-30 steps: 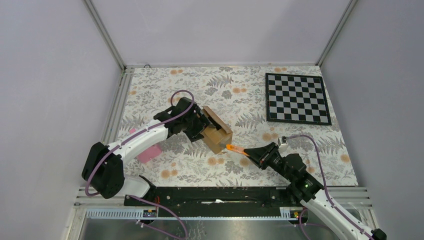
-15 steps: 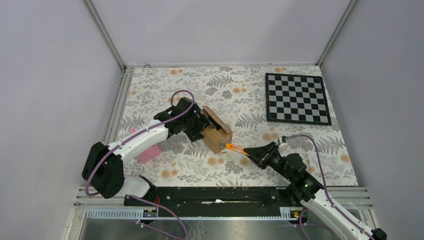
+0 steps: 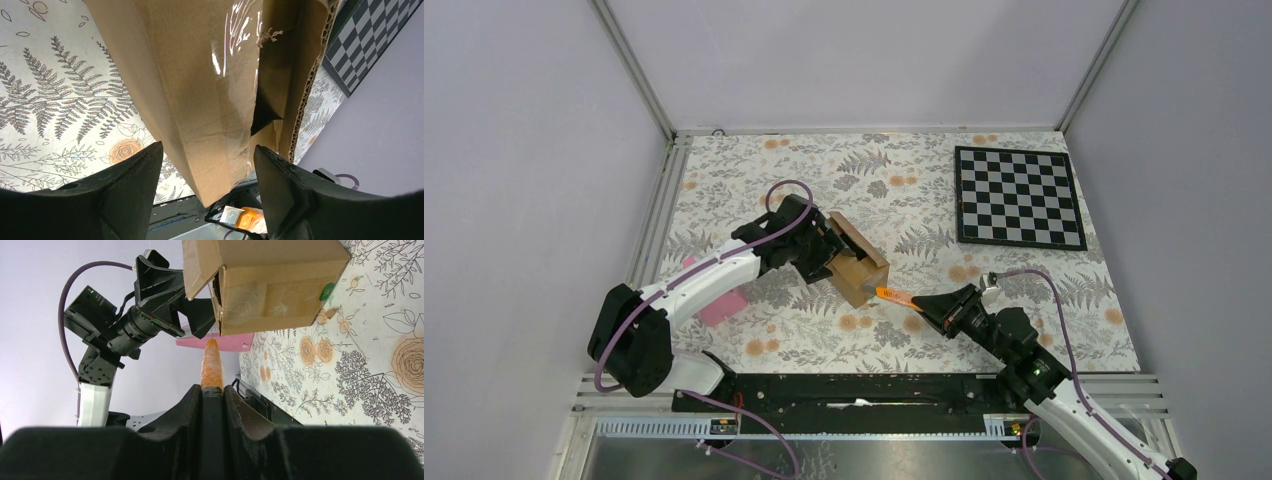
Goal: Unpack the express box
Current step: Cut the express box at the center of the board.
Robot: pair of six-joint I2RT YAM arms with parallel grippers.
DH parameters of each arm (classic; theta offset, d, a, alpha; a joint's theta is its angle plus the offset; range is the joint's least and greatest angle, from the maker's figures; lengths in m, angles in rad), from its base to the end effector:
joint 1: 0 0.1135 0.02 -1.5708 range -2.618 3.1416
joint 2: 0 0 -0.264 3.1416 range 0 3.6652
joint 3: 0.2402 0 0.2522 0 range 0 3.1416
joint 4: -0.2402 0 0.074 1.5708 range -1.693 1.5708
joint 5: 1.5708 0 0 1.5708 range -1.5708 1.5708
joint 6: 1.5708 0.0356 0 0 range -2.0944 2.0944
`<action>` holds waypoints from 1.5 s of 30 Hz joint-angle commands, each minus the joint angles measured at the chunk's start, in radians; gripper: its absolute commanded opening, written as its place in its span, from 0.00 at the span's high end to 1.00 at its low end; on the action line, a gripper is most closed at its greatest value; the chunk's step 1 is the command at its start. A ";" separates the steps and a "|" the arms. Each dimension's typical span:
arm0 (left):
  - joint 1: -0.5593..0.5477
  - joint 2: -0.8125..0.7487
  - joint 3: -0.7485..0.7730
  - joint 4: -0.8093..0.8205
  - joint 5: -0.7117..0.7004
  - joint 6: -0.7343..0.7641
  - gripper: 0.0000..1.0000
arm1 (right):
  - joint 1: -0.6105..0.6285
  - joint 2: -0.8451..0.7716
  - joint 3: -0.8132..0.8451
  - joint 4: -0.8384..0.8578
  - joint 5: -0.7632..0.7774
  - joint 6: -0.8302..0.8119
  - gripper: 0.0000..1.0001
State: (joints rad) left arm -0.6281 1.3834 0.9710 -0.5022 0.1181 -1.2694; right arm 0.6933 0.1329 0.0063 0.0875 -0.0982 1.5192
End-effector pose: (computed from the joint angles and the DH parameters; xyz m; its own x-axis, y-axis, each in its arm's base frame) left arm 0.2290 -0.1715 0.2430 -0.8031 -0.5887 -0.0920 -0.4217 0.6706 -0.6103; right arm 0.0887 0.0783 0.1728 -0.7120 0.7006 -0.0477 -0.0067 0.0612 0.9981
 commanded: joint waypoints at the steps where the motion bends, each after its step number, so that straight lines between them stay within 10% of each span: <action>1: -0.005 0.007 -0.003 0.036 -0.021 -0.019 0.31 | 0.004 0.007 -0.006 0.020 -0.003 -0.005 1.00; 45: -0.012 0.018 -0.015 0.039 -0.018 -0.028 0.32 | 0.003 0.025 0.007 0.032 0.003 -0.016 1.00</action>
State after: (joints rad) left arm -0.6357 1.3964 0.9565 -0.4980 0.1181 -1.2781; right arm 0.6933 0.1593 0.0063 0.0624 -0.0978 1.5040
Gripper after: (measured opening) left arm 0.681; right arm 0.267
